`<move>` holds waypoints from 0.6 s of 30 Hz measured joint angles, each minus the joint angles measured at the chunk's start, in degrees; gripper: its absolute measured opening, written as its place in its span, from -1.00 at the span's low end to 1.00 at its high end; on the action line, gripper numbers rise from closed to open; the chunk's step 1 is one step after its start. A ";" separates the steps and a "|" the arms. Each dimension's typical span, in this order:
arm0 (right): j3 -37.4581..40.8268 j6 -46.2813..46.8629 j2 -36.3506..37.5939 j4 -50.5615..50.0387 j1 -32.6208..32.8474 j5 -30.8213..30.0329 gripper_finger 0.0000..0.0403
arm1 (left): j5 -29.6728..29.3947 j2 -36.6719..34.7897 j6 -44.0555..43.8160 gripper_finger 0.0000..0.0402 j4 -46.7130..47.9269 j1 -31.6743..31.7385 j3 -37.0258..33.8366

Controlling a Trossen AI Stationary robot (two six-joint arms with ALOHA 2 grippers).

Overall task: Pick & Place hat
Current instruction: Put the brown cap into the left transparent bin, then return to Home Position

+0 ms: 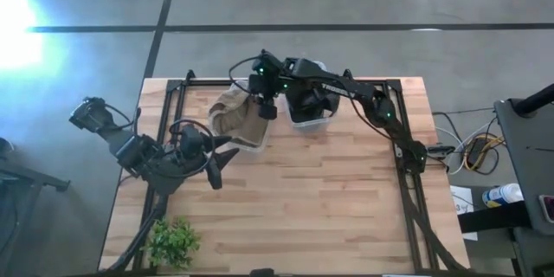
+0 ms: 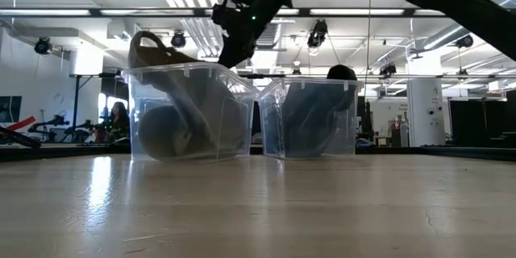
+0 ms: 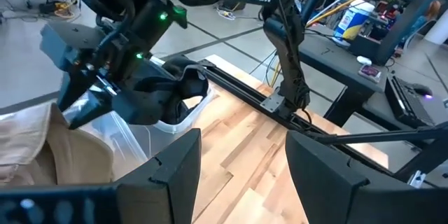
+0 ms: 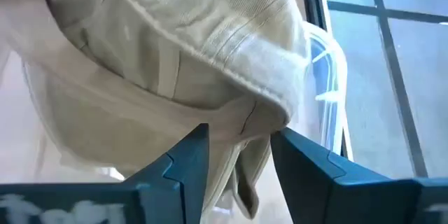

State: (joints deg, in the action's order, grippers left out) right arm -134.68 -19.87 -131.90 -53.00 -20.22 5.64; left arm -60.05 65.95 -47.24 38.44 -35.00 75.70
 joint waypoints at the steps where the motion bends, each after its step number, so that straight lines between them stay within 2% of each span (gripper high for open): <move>1: 0.03 0.03 0.37 -0.63 0.06 0.01 -0.24 | 0.00 -0.07 0.63 0.01 -0.02 0.00 0.00; 4: 0.14 0.60 1.81 -4.71 0.39 1.83 -0.22 | -0.04 -0.45 1.55 0.01 0.00 0.00 -0.02; 9: 0.14 0.07 6.84 -12.24 0.45 18.29 -0.23 | -0.09 -1.14 2.57 0.01 0.06 0.27 -0.03; 12: 0.84 0.42 9.68 -12.92 0.50 24.08 -0.23 | 0.41 -1.14 4.16 0.01 0.17 1.32 -1.22; 14: 2.17 2.22 11.64 -12.95 0.48 24.34 -0.23 | 3.20 -1.28 4.20 0.01 -0.26 2.99 -2.73; 18: 9.53 5.54 17.72 -12.12 0.28 23.20 -0.23 | 15.22 -1.94 6.64 0.01 -7.38 8.12 -8.33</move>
State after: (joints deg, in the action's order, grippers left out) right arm -125.15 -14.34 -114.19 -65.12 -19.94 28.84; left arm -44.83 64.01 -40.61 31.06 -26.89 67.37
